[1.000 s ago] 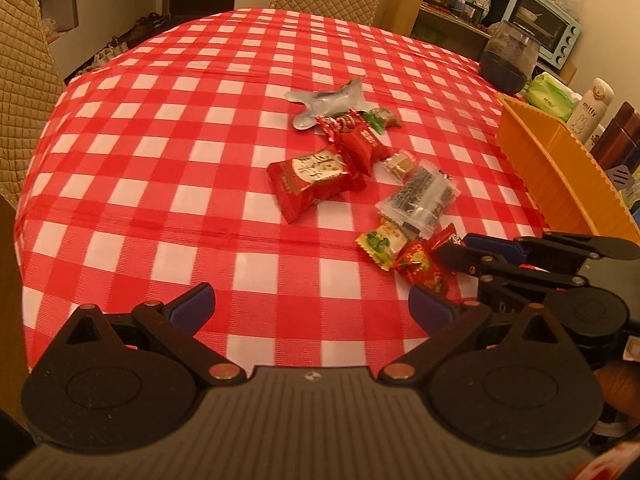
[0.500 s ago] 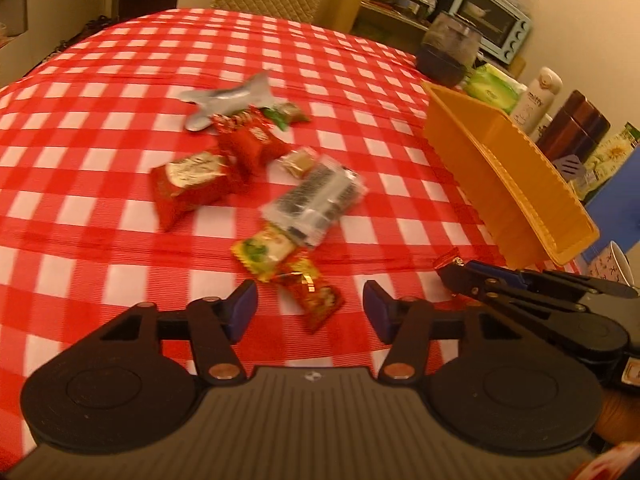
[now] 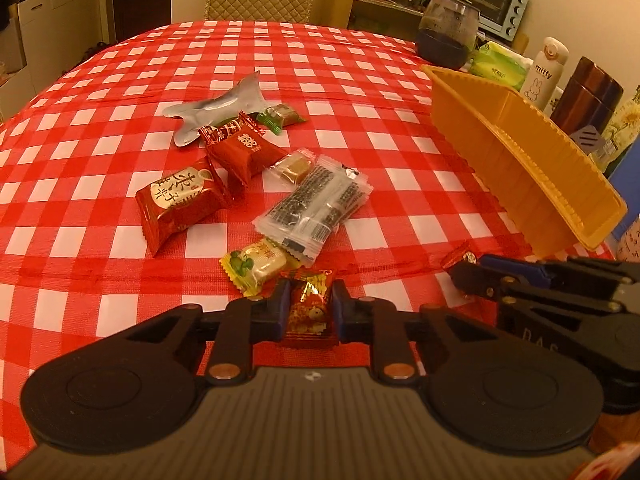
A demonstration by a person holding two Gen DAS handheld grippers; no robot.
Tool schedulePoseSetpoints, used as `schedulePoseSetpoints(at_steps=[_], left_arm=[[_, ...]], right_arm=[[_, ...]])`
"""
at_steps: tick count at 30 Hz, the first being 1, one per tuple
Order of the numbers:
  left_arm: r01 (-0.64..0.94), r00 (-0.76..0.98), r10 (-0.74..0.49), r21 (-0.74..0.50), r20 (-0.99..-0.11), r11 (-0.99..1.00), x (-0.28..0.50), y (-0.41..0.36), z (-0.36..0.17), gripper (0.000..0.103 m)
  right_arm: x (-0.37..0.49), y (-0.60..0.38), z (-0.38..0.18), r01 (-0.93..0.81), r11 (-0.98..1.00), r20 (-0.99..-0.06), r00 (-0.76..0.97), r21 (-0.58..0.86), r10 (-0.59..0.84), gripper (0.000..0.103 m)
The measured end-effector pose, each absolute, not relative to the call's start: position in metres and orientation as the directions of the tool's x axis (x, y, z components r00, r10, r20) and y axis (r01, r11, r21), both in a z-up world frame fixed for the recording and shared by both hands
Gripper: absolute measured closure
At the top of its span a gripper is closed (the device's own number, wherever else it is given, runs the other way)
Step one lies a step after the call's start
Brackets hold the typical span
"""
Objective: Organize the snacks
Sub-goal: 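Carry the red candy into the orange tray and open the right gripper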
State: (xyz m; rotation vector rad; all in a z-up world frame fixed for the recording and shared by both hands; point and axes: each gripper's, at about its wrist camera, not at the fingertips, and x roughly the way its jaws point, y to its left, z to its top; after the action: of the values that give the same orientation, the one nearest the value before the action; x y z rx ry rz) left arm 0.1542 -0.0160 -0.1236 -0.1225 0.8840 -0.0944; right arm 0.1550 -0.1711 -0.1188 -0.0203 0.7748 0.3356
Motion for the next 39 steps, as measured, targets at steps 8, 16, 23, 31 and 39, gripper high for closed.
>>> schedulePoseSetpoints(at_steps=[8, 16, 23, 31, 39], left_arm=[[0.052, 0.663, -0.153, -0.159, -0.733, 0.986, 0.147, -0.018, -0.1, 0.084], [0.128, 0.701, -0.224, -0.19, -0.677, 0.973, 0.16, -0.046, -0.063, 0.084], [0.241, 0.727, -0.327, -0.222, -0.604, 0.945, 0.187, -0.096, -0.026, 0.084], [0.335, 0.698, -0.438, -0.283, -0.567, 0.899, 0.224, -0.148, -0.027, 0.084], [0.371, 0.659, -0.468, -0.287, -0.589, 0.883, 0.246, -0.177, -0.048, 0.083]], right_arm=[[0.147, -0.177, -0.101, -0.282, 0.953, -0.636, 0.717, 0.108, 0.284, 0.084], [0.15, -0.208, -0.052, -0.19, 0.972, -0.549, 0.802, 0.135, 0.233, 0.084], [0.167, -0.263, -0.02, -0.069, 0.991, -0.516, 0.848, 0.112, 0.117, 0.084], [0.185, -0.324, -0.032, 0.078, 0.979, -0.521, 0.853, 0.187, 0.032, 0.084], [0.187, -0.345, -0.048, 0.166, 0.955, -0.534, 0.845, 0.244, -0.011, 0.084]])
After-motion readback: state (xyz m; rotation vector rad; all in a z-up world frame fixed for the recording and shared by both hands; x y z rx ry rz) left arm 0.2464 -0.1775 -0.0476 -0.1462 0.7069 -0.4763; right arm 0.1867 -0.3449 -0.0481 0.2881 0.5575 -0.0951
